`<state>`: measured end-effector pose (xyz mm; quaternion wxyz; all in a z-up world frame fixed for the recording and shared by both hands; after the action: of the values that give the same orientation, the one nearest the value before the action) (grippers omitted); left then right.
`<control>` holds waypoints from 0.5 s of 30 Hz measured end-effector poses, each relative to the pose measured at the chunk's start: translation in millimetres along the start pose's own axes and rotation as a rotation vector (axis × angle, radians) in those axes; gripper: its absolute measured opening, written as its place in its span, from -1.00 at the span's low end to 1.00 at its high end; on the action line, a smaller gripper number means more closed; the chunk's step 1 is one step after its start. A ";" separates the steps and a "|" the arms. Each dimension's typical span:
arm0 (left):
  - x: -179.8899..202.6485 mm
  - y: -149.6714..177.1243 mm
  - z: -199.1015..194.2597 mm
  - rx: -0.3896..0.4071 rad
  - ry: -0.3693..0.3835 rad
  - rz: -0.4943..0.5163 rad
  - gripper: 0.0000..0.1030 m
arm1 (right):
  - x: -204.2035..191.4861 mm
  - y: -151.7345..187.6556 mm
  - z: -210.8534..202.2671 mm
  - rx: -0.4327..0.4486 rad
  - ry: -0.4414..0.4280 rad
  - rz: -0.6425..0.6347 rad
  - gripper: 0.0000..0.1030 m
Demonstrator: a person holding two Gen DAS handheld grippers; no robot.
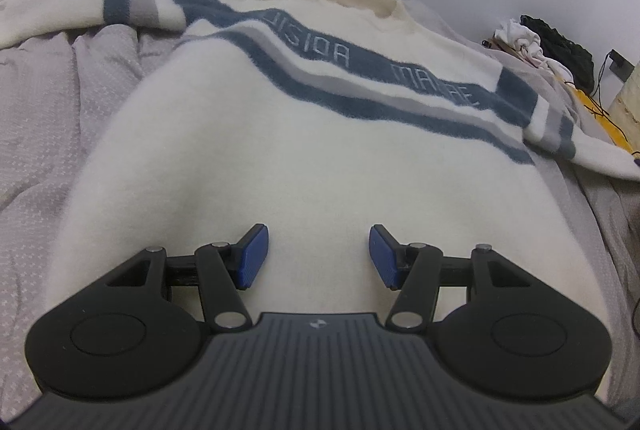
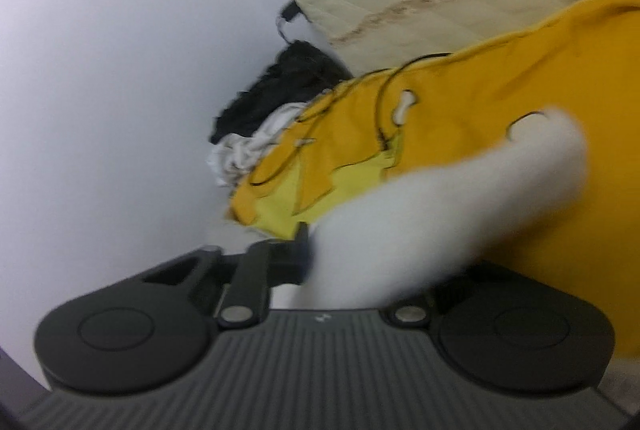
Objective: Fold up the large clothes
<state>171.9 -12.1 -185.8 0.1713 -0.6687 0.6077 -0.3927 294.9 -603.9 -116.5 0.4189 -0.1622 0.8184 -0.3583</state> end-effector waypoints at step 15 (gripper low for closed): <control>-33.7 -28.4 -46.1 0.097 0.007 -0.088 0.19 | -196.2 -6.6 -116.5 0.154 -0.246 -0.440 -0.79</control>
<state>159.0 37.0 -147.3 0.1841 -0.6844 0.5585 -0.4311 318.3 -444.9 45.7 0.4381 -0.3464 0.6768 -0.4796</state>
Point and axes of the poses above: each gripper's, at about its wrist camera, not at the fingertips, and z roughly the way its jaws point, x to its right, y to its underside, the point moved 9 cm from there along z, roughly the way its jaws point, and after that the axes turned 7 degrees about y, right-handed, at the moved point
